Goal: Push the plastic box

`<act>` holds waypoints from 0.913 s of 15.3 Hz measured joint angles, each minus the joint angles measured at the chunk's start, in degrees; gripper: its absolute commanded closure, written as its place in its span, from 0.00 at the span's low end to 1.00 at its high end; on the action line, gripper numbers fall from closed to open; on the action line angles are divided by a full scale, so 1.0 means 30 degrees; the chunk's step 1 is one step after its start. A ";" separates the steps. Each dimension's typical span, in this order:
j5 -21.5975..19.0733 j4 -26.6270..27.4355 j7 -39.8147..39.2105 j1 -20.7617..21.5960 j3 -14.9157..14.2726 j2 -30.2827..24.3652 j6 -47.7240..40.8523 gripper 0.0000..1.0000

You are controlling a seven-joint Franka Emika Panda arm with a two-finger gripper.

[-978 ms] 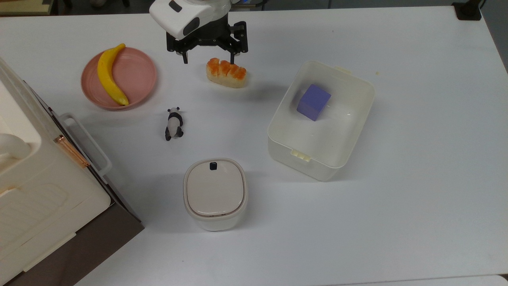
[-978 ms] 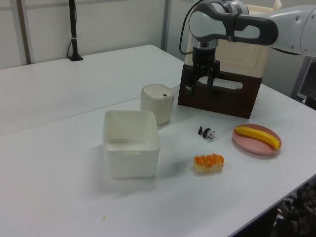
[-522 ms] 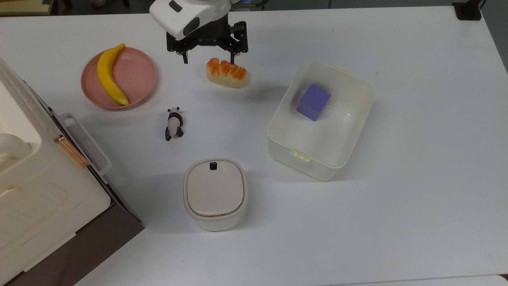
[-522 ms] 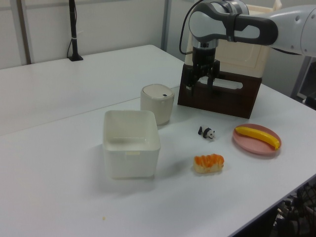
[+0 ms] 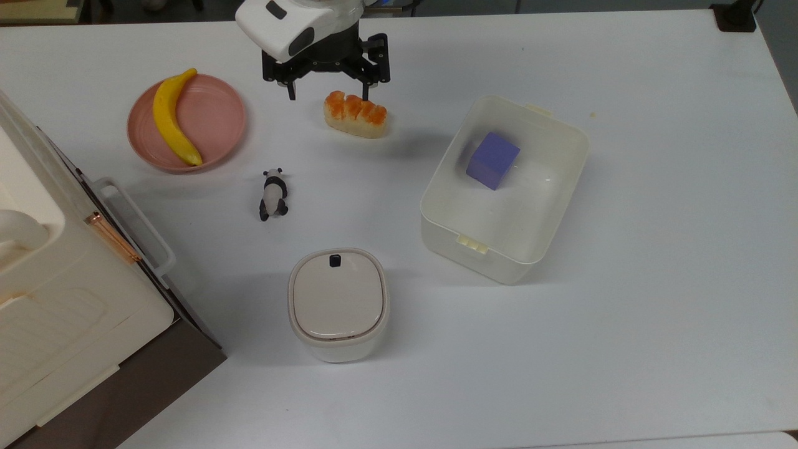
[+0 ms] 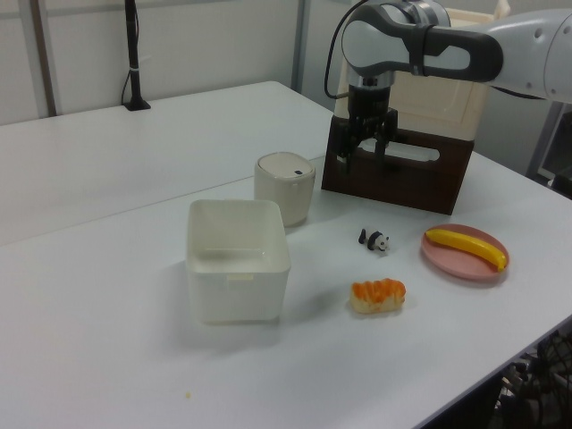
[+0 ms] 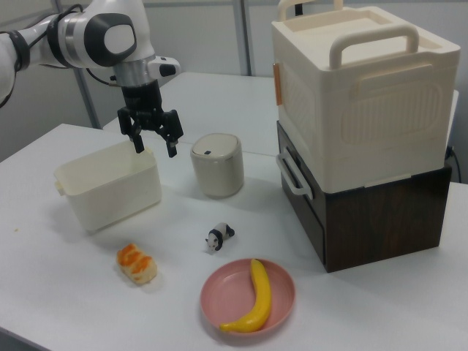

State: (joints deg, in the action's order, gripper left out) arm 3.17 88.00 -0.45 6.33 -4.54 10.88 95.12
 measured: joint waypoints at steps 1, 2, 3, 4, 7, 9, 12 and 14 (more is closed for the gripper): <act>0.0000 0.0003 -0.0003 0.0002 0.0003 0.0001 0.0000 0.00; 0.0000 0.0009 -0.0005 0.0004 0.0004 0.0003 0.0000 0.00; 0.0000 0.0030 -0.0011 0.0006 0.0009 0.0009 0.0000 0.00; 0.0000 0.0061 -0.0013 0.0011 0.0015 0.0016 0.0000 0.00; 0.0000 0.0207 -0.0105 0.0055 0.0056 0.0022 0.0000 0.00; 0.0000 0.0353 -0.0329 0.0140 0.0067 0.0045 0.0000 0.00; -0.0001 0.0512 -0.1412 0.0317 0.0117 0.0118 0.0000 0.00; -0.0029 0.0600 -0.3740 0.0587 0.0146 0.0270 0.0000 0.00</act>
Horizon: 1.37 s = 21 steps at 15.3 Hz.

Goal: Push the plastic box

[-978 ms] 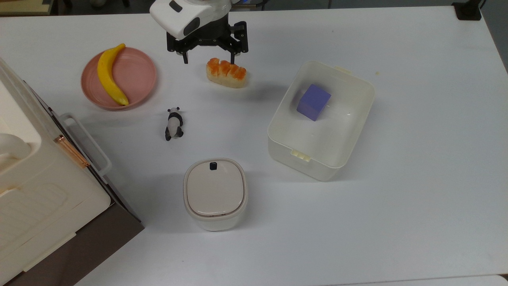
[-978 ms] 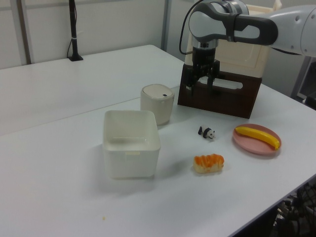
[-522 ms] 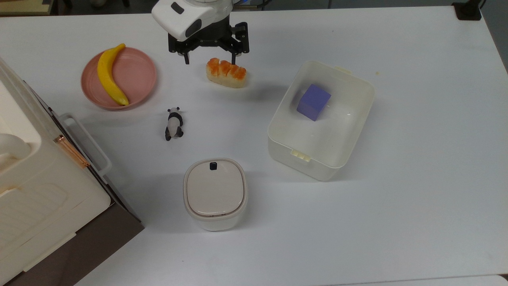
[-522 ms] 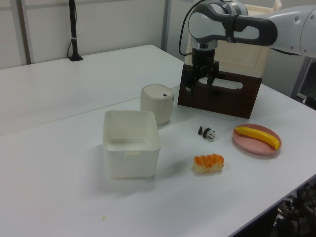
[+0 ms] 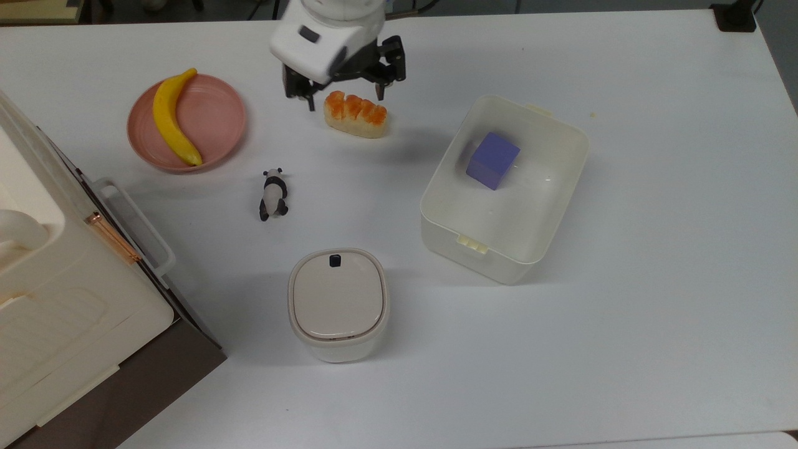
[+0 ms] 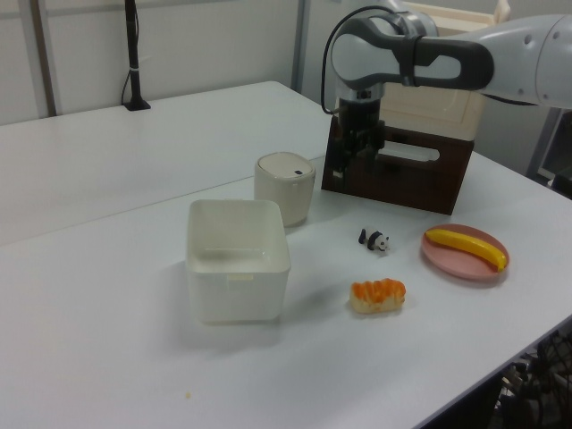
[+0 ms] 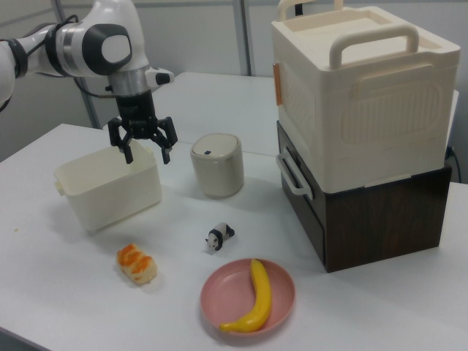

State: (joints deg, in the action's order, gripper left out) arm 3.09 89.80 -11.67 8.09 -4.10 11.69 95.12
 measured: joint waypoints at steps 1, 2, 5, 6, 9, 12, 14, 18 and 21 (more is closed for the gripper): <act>-0.0055 0.0093 -0.1419 0.0187 0.0014 0.0050 0.0000 0.00; -0.0089 0.0247 -0.3195 0.0421 0.0029 0.0091 0.0000 0.00; -0.0164 0.0579 -0.8475 0.0863 0.0067 0.0229 0.0000 0.00; -0.0193 0.0632 -0.9839 0.0916 0.0071 0.0253 0.0000 0.00; -0.0254 0.0732 -1.1695 0.1510 0.0099 0.0558 0.0079 0.00; -0.0124 0.0780 -1.1759 0.2790 0.0134 0.1443 0.0856 0.00; 0.0141 0.0780 -1.1758 0.3651 0.0138 0.2087 0.1152 0.00; 0.0172 0.0766 -1.1277 0.4354 0.0138 0.2743 0.2491 0.00; 0.0172 0.0627 -0.9723 0.4783 0.0139 0.3171 0.3536 0.00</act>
State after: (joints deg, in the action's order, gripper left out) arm 3.60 91.68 -40.83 22.44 -3.69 21.21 105.73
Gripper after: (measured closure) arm 0.000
